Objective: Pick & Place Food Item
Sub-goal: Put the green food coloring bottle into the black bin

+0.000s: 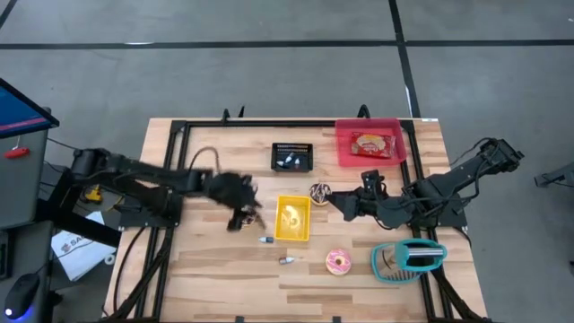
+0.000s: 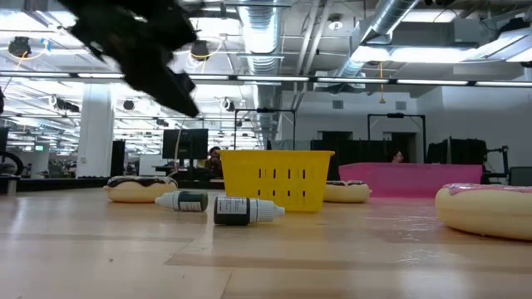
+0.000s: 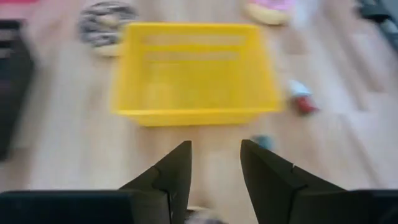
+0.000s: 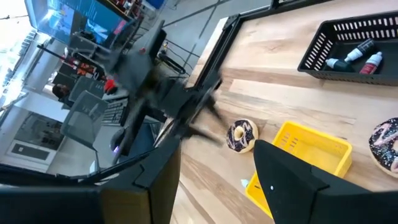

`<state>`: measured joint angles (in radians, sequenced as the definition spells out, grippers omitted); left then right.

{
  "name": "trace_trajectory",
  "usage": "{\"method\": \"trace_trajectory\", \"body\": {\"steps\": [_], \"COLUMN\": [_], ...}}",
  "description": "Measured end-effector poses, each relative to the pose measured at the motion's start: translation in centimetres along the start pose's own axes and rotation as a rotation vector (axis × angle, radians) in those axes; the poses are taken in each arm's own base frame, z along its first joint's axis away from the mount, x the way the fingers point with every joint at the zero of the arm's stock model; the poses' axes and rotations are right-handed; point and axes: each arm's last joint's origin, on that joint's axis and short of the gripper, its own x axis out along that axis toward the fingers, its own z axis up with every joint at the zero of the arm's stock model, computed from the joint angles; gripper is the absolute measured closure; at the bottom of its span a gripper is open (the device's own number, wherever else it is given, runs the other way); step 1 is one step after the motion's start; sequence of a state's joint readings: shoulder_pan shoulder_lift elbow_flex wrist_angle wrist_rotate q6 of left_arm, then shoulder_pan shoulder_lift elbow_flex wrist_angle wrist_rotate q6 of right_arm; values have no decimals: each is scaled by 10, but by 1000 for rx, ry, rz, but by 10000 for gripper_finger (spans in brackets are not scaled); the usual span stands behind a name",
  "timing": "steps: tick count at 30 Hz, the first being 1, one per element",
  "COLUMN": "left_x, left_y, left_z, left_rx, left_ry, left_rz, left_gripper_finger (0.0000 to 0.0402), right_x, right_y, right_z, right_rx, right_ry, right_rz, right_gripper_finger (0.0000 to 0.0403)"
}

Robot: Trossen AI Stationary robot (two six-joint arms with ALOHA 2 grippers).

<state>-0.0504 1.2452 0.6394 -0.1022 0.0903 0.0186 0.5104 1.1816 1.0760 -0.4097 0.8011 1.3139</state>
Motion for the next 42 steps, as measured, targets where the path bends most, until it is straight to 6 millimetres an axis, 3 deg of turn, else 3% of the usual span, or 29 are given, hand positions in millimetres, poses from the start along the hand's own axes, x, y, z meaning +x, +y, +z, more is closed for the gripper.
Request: {"method": "trace_trajectory", "body": {"steps": [5,10,23,42], "left_x": [2,17,56,68], "left_y": [-50,-70,-78,-75], "left_z": [-8,-19,-35,-43], "left_rx": [34,27,16,-6], "left_ry": [-49,5,119,153], "left_rz": [2,44,56,78], "left_gripper_finger": [267,267,267,267], "right_x": [0,0,0,-2], "right_y": [0,0,1,2], "right_z": [0,0,-1,-3], "right_rx": [-11,-13,-10,-20], "right_ry": [6,15,35,43], "right_rz": [2,6,15,22], "right_gripper_finger": [207,207,207,207]}}
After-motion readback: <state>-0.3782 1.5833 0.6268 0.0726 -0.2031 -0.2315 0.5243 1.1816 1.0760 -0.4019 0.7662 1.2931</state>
